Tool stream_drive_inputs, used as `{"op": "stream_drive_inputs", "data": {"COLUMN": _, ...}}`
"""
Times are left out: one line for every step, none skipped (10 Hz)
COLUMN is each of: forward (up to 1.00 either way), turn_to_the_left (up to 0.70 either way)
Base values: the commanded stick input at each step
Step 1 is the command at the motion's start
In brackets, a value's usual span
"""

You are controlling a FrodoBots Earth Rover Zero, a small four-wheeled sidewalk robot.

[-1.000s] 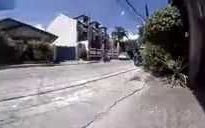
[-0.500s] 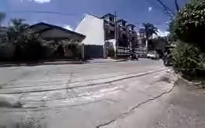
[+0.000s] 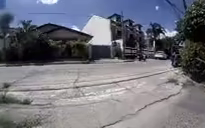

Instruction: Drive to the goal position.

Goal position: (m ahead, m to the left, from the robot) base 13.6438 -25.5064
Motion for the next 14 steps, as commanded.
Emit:
{"op": "stream_drive_inputs", "data": {"forward": 0.00, "turn_to_the_left": 0.64}}
{"op": "stream_drive_inputs", "data": {"forward": 0.00, "turn_to_the_left": 0.70}}
{"op": "stream_drive_inputs", "data": {"forward": 0.00, "turn_to_the_left": 0.70}}
{"op": "stream_drive_inputs", "data": {"forward": 0.00, "turn_to_the_left": 0.70}}
{"op": "stream_drive_inputs", "data": {"forward": 0.00, "turn_to_the_left": 0.70}}
{"op": "stream_drive_inputs", "data": {"forward": 0.00, "turn_to_the_left": 0.34}}
{"op": "stream_drive_inputs", "data": {"forward": 0.00, "turn_to_the_left": 0.37}}
{"op": "stream_drive_inputs", "data": {"forward": 0.00, "turn_to_the_left": 0.11}}
{"op": "stream_drive_inputs", "data": {"forward": 0.00, "turn_to_the_left": 0.00}}
{"op": "stream_drive_inputs", "data": {"forward": 0.00, "turn_to_the_left": 0.00}}
{"op": "stream_drive_inputs", "data": {"forward": 0.00, "turn_to_the_left": 0.00}}
{"op": "stream_drive_inputs", "data": {"forward": 0.00, "turn_to_the_left": 0.00}}
{"op": "stream_drive_inputs", "data": {"forward": 0.00, "turn_to_the_left": 0.00}}
{"op": "stream_drive_inputs", "data": {"forward": 0.00, "turn_to_the_left": 0.01}}
